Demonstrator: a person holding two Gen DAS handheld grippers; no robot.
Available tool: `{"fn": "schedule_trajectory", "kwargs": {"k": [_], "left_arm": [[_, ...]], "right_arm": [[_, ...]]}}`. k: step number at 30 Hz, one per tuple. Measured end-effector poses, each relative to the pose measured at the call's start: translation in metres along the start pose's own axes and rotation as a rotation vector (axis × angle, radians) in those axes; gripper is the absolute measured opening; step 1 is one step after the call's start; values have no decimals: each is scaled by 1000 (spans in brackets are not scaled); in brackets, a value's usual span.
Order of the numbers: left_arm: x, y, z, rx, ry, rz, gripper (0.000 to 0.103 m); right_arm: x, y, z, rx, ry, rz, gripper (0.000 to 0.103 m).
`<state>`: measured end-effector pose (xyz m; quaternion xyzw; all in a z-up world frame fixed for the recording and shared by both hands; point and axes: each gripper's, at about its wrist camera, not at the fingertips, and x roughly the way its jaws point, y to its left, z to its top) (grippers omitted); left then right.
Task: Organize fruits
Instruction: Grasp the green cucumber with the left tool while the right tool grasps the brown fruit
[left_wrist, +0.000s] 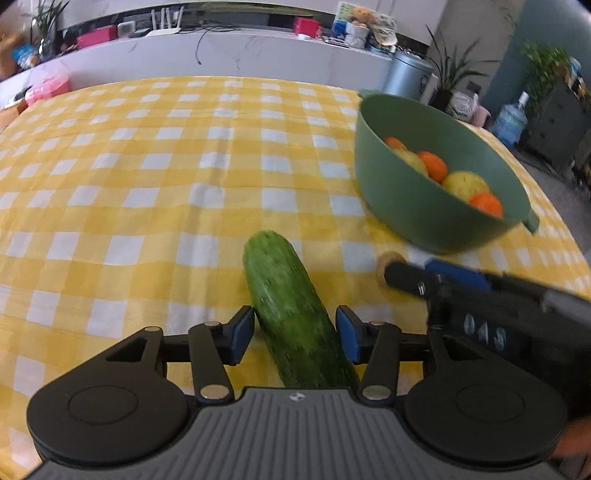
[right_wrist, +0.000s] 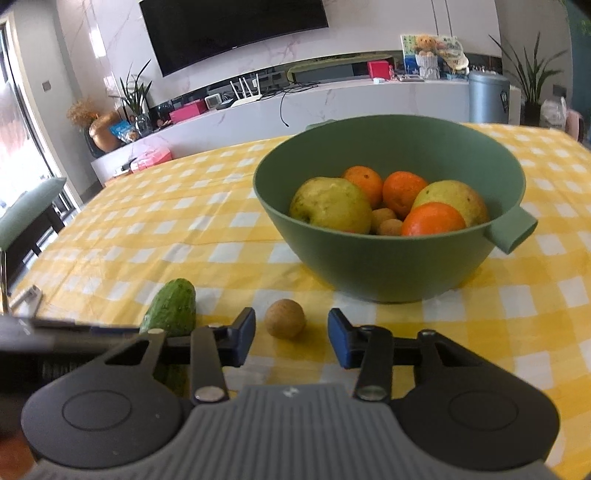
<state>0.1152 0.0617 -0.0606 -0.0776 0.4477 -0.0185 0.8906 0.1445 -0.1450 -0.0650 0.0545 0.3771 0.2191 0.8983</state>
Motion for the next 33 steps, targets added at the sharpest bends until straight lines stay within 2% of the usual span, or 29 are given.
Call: {"fn": "schedule_trajectory", "kwargs": {"k": [5,8,11,15,24,30,33], "left_arm": [[3,-10,-8,42,4,22,66],[3,-18,-13,88,-22,71,64],[3,-19,-15,76,-40,76,60],[3,-20,-15,72,-53,86,58],[-1,-10,-13,21,-35,30,49],[-3,-10,-8,85,18,36,47],[-2,-14,-10,99,2,54,47]], "right_arm": [[7,3,0,-8,3,21,38],[11,10,-1,-55,8,18,35],[15,11,-2,-60,15,13,32],[19,7,-3,-46,29,0,22],[15,6,-3,-42,26,-5,22],[11,5,-3,-36,26,-14,22],[11,5,-3,-34,28,-20,22]]}}
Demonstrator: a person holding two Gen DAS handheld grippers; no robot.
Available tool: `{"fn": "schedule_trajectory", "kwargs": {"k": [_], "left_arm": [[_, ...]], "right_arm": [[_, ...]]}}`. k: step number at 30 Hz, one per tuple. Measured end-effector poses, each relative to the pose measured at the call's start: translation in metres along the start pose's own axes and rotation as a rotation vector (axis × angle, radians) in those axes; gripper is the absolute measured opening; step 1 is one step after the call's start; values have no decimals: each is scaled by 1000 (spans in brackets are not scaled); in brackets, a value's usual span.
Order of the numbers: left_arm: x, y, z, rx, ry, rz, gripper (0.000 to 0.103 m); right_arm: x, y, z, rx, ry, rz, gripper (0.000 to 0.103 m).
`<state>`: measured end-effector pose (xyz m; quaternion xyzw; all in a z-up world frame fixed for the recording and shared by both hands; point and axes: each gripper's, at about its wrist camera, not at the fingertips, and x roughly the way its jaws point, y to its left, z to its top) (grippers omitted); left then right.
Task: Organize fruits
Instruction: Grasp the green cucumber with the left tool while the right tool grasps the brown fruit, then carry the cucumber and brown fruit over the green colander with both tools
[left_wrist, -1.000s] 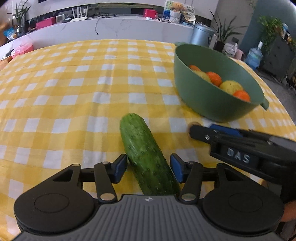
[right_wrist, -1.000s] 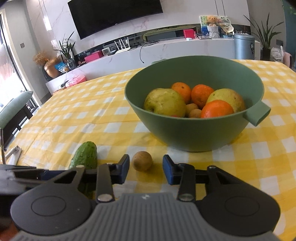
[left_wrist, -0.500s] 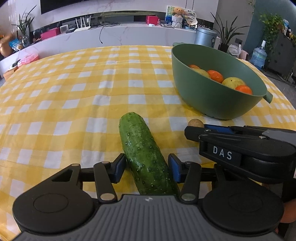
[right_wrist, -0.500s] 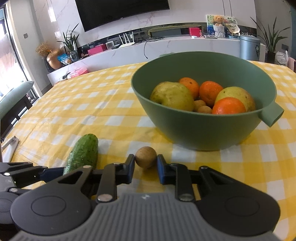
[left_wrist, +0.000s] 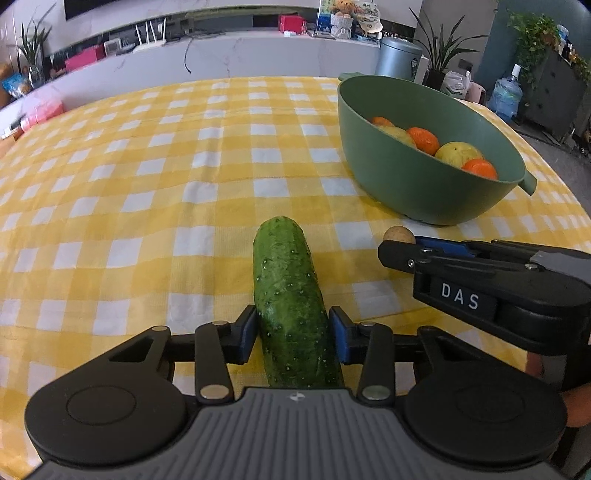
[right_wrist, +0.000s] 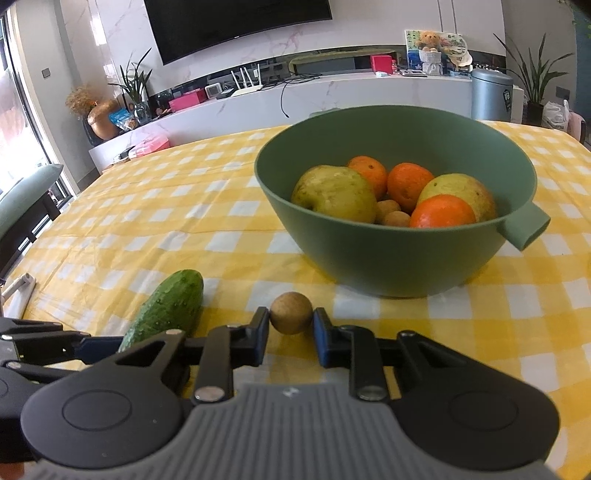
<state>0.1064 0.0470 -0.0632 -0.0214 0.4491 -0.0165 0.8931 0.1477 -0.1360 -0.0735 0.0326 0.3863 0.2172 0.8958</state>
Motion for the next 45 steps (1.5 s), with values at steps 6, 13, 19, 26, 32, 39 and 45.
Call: {"fn": "schedule_trajectory", "kwargs": {"k": [6,13,19,26,32,39,45], "left_arm": [[4,-8,-6,3,-46,66,51],[0,-5,-6,-27,-55,46,43],[-13,-2,-3,-50,-94,24,43],[-36,-2,4,-64,-142,-28,43],[-58,2,19,-83,-178,-78,43],[-78,-7,55,-22,-209,-148,43],[-76,-22,95,73,-194,-232,43]], "right_arm": [[-3,-2,-1,18,-6,-8,22],[-8,-5,-1,34,-10,-9,22],[-23,-4,-2,31,-29,0,22],[-48,-2,-2,21,-80,17,22],[-74,0,1,-4,-141,29,22],[-105,-6,17,-50,-225,20,22],[-113,-22,40,-99,-237,-2,22]]}}
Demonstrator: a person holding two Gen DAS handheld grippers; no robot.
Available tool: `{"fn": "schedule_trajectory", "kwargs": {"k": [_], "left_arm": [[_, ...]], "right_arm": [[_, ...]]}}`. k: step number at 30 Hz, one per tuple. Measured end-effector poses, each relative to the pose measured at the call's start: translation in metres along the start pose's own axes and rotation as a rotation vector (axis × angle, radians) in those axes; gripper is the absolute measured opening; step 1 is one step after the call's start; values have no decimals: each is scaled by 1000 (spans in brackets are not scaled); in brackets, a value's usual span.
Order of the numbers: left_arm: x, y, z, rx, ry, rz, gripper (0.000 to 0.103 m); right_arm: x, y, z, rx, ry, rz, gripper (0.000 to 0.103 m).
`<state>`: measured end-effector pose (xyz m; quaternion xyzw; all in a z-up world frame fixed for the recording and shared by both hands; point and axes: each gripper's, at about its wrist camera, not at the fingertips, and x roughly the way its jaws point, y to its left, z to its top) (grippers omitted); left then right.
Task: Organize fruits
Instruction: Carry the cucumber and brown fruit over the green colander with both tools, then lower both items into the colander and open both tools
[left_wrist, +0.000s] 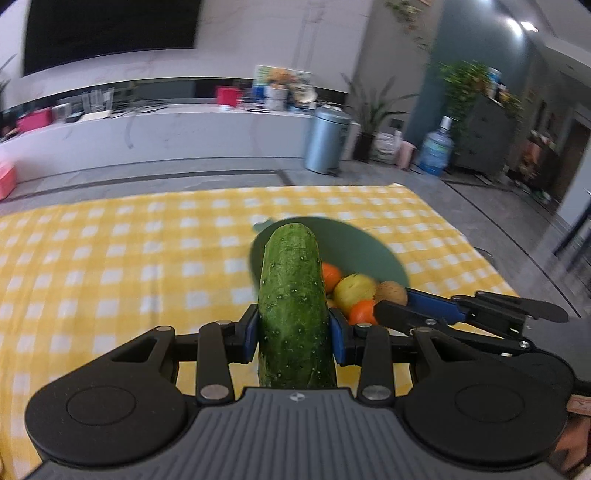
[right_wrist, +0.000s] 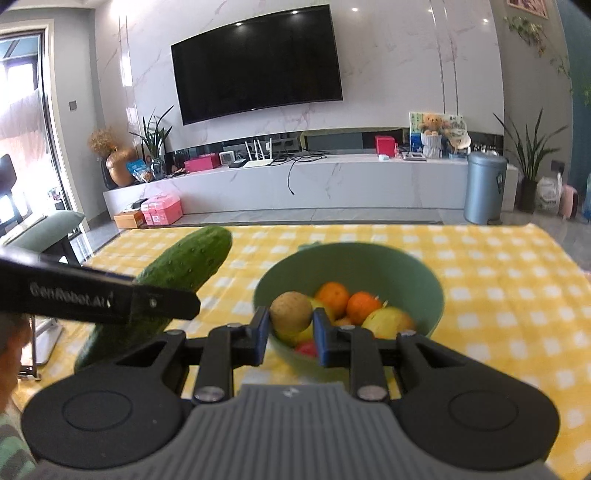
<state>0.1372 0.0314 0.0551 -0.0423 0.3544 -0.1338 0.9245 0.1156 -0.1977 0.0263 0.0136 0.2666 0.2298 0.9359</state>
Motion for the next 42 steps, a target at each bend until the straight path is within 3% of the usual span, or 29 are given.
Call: {"fn": "schedule_trajectory", "kwargs": {"k": [10,17,26,36,42], "left_arm": [[61,-6,52,43,79,-64,43],[113,-17,54,154,177,-32,43],[149,-30,51,304,236,13,43],[171,-20,52,302,293,-28,43],[169,-12,49,258,286,-50,43]], "right_arm": [[30,-40,32,-45,55,-17,22],[64,-59,33,-24,138,0,22],[100,-64,33,-31,191,5,21],[134,-68,33,-81,240,16,21],[140,-69,29,-91,253,42,21]]}}
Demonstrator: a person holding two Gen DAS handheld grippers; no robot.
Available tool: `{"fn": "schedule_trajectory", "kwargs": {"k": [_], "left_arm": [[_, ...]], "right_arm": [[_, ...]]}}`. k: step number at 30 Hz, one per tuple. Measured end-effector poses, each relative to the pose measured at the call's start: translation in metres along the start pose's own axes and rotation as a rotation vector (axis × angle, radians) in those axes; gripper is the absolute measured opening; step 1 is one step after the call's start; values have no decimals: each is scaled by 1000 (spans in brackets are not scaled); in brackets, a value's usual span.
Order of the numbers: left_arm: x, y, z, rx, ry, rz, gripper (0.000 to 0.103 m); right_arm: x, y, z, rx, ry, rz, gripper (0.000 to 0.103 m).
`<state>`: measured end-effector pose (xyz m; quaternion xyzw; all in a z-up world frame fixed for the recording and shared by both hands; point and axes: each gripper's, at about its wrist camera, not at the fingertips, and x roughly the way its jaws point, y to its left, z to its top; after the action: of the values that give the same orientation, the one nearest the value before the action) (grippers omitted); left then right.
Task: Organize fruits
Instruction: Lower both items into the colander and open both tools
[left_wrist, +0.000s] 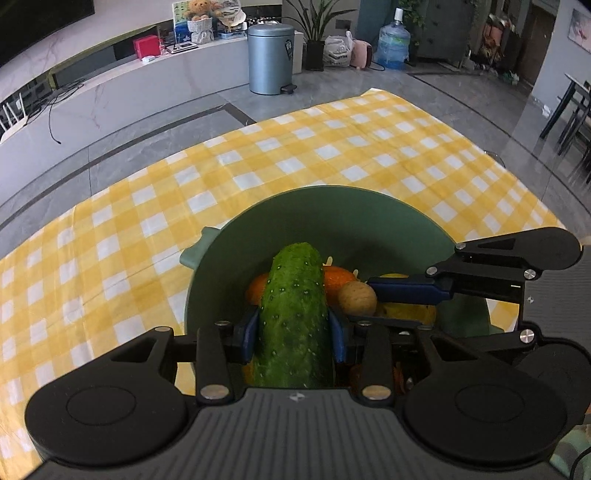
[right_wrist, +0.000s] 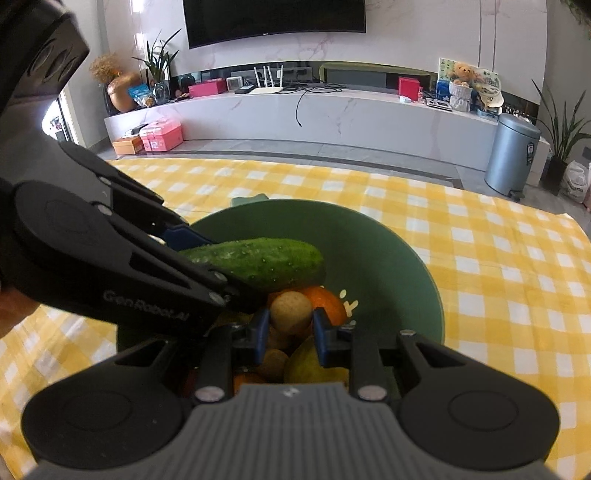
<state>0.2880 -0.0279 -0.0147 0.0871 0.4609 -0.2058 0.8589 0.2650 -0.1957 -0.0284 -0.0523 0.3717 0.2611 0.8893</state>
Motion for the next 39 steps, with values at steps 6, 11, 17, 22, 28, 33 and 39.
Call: {"fn": "schedule_trajectory", "kwargs": {"k": [6,11,17,22,28,33,39], "left_arm": [[-13,3,-5,-28,-33,-21,55],[-30,2,-11,-48,-74,-36,62],[-60,9,-17,-123,-148,-66,67],[-78,15,-21,-184,-178,-53,68],[-86,22,-34,-229,-155,-13,68],[-93,21,-45,-237,-155,-1,68],[-114,0,-60,-192,-203,38,68]], "right_arm": [[-4,-3,0,10,-5,-4,22],[-4,3,2,-25,13,-1,22],[-2,15,8,-108,55,2,22],[7,25,11,-172,109,-19,22],[9,33,10,-182,145,-24,22],[1,34,11,-154,137,-29,35],[-30,36,11,-125,72,-58,45]]}}
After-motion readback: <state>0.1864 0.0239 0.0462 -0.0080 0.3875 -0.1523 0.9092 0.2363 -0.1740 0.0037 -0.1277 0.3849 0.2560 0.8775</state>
